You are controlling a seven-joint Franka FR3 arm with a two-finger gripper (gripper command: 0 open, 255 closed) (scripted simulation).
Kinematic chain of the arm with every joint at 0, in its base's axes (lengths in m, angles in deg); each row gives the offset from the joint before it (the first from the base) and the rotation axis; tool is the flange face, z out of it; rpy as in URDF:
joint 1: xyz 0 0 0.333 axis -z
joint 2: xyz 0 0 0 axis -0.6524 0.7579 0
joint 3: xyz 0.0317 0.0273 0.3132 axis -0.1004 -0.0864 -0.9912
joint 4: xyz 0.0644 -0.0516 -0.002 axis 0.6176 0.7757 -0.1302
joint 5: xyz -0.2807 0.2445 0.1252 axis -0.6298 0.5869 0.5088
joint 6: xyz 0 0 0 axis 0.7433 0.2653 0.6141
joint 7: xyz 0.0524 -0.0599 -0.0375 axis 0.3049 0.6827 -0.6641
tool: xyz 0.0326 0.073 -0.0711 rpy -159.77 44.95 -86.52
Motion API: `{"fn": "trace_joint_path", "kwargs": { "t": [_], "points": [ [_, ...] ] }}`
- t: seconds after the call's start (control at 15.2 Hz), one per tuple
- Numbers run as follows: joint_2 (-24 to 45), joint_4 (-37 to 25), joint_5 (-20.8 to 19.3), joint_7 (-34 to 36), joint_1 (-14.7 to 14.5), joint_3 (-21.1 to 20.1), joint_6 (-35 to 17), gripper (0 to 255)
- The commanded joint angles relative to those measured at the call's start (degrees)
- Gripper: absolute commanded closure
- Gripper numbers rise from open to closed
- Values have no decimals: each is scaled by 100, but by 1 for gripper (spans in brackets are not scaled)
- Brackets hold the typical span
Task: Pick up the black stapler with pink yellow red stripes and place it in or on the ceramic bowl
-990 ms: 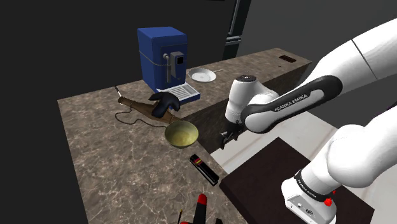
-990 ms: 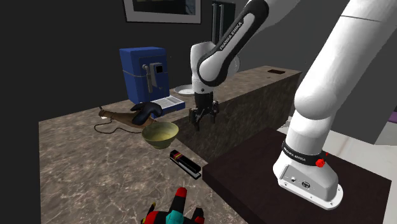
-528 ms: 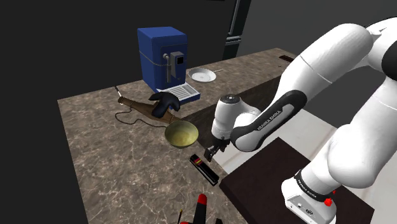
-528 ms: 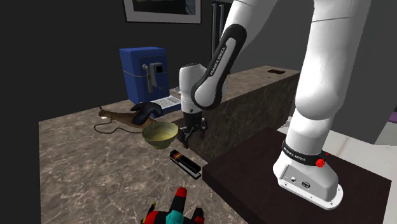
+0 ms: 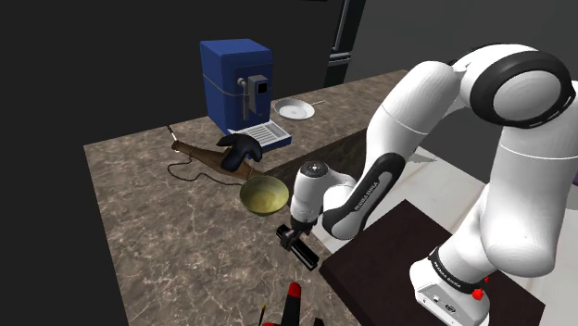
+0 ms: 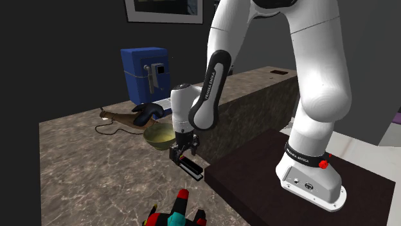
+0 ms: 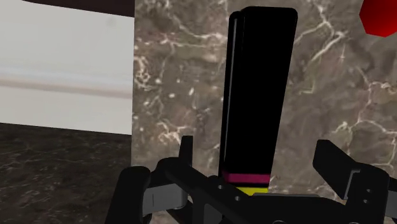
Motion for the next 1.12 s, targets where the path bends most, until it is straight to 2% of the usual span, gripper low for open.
{"fn": "trace_joint_path", "kwargs": {
  "t": [0.0, 0.26, 0.73, 0.79, 1.06],
  "points": [
    [193, -45, -118, 93, -111, 130, -156, 0],
    [523, -151, -265, 214, -292, 341, -392, 0],
    [523, -151, -263, 213, -293, 342, -392, 0],
    [523, -151, -263, 212, -293, 342, -392, 255],
    [523, -149, -263, 212, -293, 342, -393, 255]
  ]
}}
